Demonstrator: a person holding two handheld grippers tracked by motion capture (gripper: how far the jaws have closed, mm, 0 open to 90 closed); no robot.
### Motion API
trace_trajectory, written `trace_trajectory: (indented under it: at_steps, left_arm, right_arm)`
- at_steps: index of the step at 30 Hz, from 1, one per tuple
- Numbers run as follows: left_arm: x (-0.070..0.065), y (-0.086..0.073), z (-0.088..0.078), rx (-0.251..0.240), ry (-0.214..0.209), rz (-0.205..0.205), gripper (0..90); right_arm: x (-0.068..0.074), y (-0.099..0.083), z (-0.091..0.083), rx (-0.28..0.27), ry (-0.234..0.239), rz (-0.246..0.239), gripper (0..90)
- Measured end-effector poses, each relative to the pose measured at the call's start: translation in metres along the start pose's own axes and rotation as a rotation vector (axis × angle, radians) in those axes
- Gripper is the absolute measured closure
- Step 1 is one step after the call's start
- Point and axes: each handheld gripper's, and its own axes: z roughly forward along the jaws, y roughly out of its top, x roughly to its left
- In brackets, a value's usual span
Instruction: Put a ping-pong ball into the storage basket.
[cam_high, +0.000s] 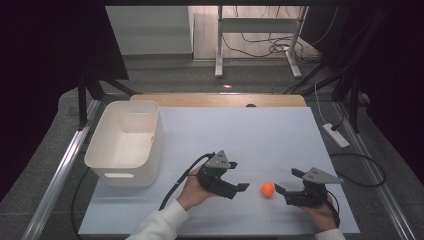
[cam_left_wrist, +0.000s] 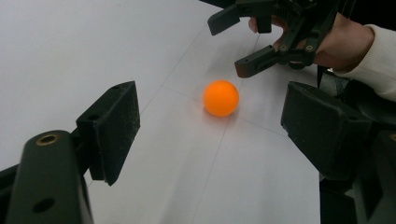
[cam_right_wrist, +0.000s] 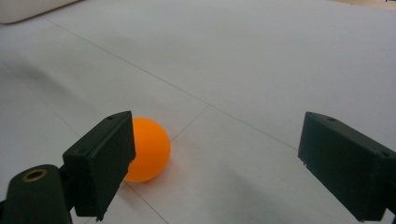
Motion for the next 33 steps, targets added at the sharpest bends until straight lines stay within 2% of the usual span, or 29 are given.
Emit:
trace_trajectory:
  at_steps: [7,11,18,22,33]
  left_arm:
    - [-0.002,0.002,0.013,0.030,-0.009,0.027,20.7]
    - [-0.004,0.002,0.022,0.033,-0.022,0.024,20.7]
    - [-0.006,0.003,0.036,0.065,-0.024,0.054,20.7]
    - [-0.007,0.003,0.039,0.063,-0.025,0.047,20.8]
    - [-0.007,0.002,0.050,0.094,-0.035,0.042,20.7]
  right_arm:
    - [0.001,0.001,-0.001,0.000,-0.001,0.002,10.7]
    - [0.001,0.001,0.000,0.002,0.001,0.001,10.7]
    - [0.000,0.001,0.000,-0.003,-0.003,0.005,10.8]
    - [0.000,0.001,-0.001,-0.003,-0.004,0.005,10.8]
    - [0.000,0.002,-0.001,-0.012,0.002,0.011,10.9]
